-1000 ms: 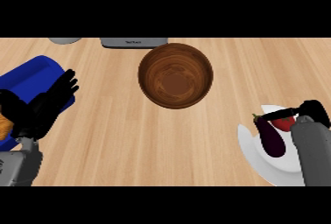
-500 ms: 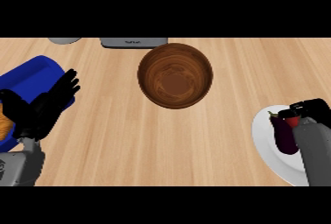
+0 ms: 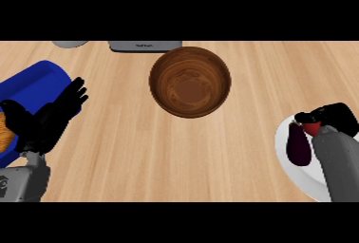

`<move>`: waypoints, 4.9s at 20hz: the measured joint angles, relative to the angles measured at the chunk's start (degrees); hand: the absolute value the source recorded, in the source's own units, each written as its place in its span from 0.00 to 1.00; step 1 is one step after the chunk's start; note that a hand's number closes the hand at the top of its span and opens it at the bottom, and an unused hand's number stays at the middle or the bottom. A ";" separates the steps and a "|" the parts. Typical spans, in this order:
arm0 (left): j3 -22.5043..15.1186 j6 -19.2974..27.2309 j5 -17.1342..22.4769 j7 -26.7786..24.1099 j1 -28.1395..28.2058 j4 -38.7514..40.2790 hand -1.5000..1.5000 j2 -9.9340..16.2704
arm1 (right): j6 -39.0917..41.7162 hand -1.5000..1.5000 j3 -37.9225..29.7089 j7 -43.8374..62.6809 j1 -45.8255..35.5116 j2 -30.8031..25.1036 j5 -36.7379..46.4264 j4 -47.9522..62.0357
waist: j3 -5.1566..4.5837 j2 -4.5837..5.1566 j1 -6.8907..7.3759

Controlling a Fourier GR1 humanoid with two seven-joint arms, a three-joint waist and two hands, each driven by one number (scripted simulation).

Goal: Pick the tomato from the plate and place it in the bowl

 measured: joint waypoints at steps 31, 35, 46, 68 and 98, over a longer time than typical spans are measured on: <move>0.76 -0.05 -0.78 0.33 0.46 -0.27 0.50 -0.19 | 42.13 1.00 51.17 10.72 19.66 15.71 21.96 -82.20 | -0.19 -0.36 -0.54; 0.04 0.34 -1.32 0.71 -0.74 -0.01 0.50 -0.83 | 41.92 1.00 49.56 13.21 13.51 16.25 18.37 -81.08 | -0.17 -0.05 0.26; -0.76 -0.54 -1.41 0.82 -2.22 0.57 0.50 -1.20 | 38.03 1.00 39.08 16.96 -8.52 16.57 7.96 -65.63 | -0.15 0.12 2.00; -0.44 -0.45 -2.31 0.20 -3.79 1.84 0.50 -1.65 | 12.42 1.00 13.97 2.85 -36.77 16.79 5.36 -6.11 | 0.08 0.89 2.29; -0.13 -1.29 -2.15 0.64 -5.15 2.12 0.50 -1.93 | -32.79 0.00 -8.86 -32.04 -44.63 13.31 -9.04 31.77 | 0.12 1.48 3.49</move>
